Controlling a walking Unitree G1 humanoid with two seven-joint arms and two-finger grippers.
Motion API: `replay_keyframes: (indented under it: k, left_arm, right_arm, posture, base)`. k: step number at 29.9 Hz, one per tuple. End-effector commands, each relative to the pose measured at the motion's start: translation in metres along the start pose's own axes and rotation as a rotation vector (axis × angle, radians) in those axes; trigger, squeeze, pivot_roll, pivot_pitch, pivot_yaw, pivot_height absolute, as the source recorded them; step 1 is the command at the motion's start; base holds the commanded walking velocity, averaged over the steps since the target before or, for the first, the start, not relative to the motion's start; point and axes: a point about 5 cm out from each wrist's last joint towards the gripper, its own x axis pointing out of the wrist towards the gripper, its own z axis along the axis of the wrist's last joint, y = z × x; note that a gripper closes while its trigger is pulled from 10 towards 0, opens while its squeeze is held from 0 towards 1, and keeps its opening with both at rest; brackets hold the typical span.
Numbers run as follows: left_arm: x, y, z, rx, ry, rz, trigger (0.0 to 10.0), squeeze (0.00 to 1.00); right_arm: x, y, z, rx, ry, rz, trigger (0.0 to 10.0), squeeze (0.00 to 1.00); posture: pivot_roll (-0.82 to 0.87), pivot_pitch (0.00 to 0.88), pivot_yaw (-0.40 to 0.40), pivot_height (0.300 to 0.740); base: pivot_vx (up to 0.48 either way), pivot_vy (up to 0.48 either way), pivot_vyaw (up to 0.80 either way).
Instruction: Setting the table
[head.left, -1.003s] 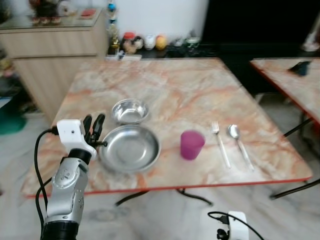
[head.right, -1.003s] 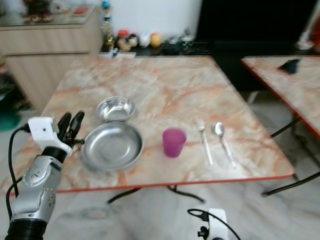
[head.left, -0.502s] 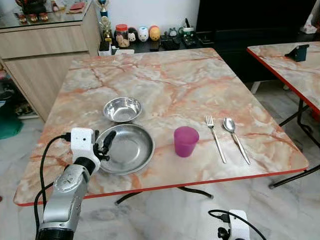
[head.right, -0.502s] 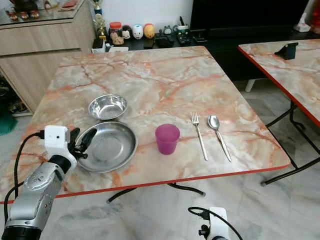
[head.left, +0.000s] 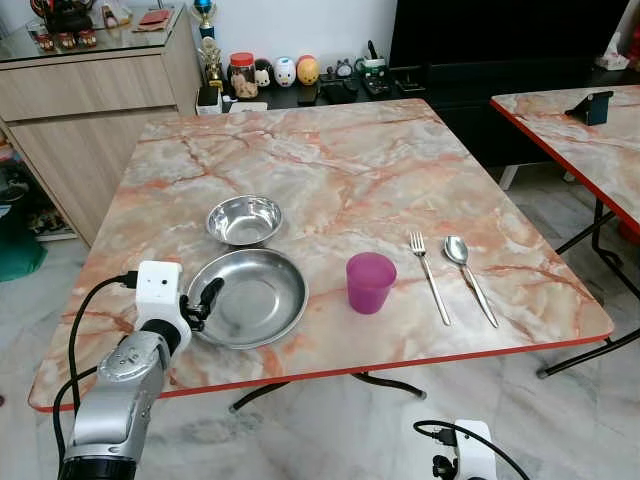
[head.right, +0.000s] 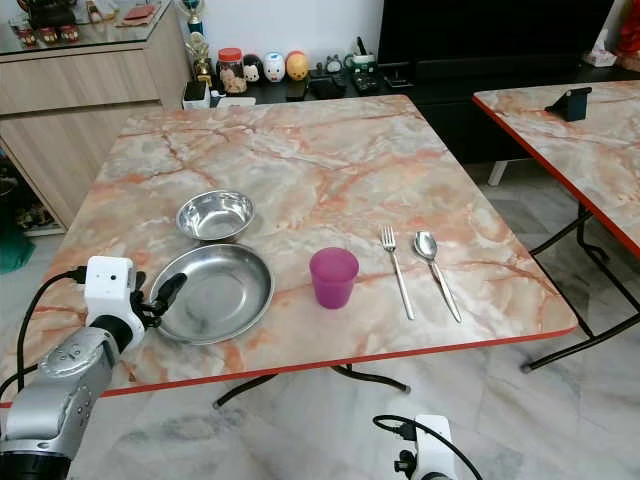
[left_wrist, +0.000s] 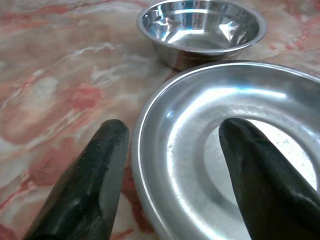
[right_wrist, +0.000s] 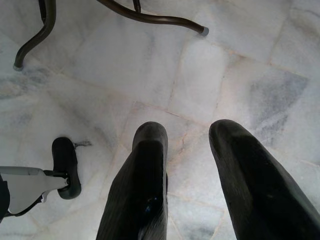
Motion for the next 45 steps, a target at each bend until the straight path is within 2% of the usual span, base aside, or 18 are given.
replay_keyframes:
  k: [1,15,30,32,33,34,35,45]
  left_arm:
    - [-0.001,0.006,0.000,0.016,0.020,0.032,10.0,0.00]
    - [-0.001,0.011,-0.020,-0.031,0.124,0.125,10.0,0.00]
    - [0.003,0.003,-0.029,-0.060,0.200,0.118,10.0,0.00]
    - [0.004,0.002,-0.029,-0.059,0.203,0.116,9.3,0.00]
    - [0.004,0.002,-0.029,-0.059,0.204,0.116,2.3,0.00]
    - [0.004,0.003,-0.029,-0.058,0.204,0.117,1.5,0.00]
    - [0.004,0.002,-0.028,-0.057,0.204,0.116,0.0,0.00]
    - [0.006,0.003,-0.020,-0.045,0.191,0.102,0.0,0.00]
  right_arm:
    - [0.000,0.002,-0.001,0.000,0.000,0.002,10.0,0.00]
    - [0.000,0.002,-0.001,0.000,0.003,0.007,10.0,0.00]
    - [0.000,0.002,-0.001,-0.001,0.002,0.018,10.0,0.00]
    - [0.000,0.002,0.000,-0.002,0.002,0.019,10.0,0.00]
    - [0.000,0.002,-0.001,-0.002,0.003,0.019,10.0,0.00]
    - [0.000,0.002,0.000,-0.002,0.003,0.020,10.0,0.00]
    - [0.000,0.002,0.000,-0.001,0.002,0.020,10.0,0.00]
    - [0.000,0.003,0.000,0.001,0.001,0.026,10.0,0.00]
  posture:
    - [0.02,0.000,0.018,0.740]
    - [0.02,0.000,0.010,0.740]
    - [0.02,0.000,0.006,0.740]
    - [0.02,0.000,0.007,0.740]
    - [0.02,0.000,0.008,0.740]
    - [0.02,0.000,0.008,0.740]
    - [0.02,0.000,0.008,0.740]
    - [0.02,0.000,0.009,0.740]
  base:
    - [0.000,0.000,0.00]
    - [0.000,0.000,0.00]
    - [0.000,0.000,0.00]
    - [0.000,0.000,0.00]
    - [0.000,0.000,0.00]
    - [0.000,0.000,0.00]
    - [0.000,0.000,0.00]
    - [0.000,0.000,0.00]
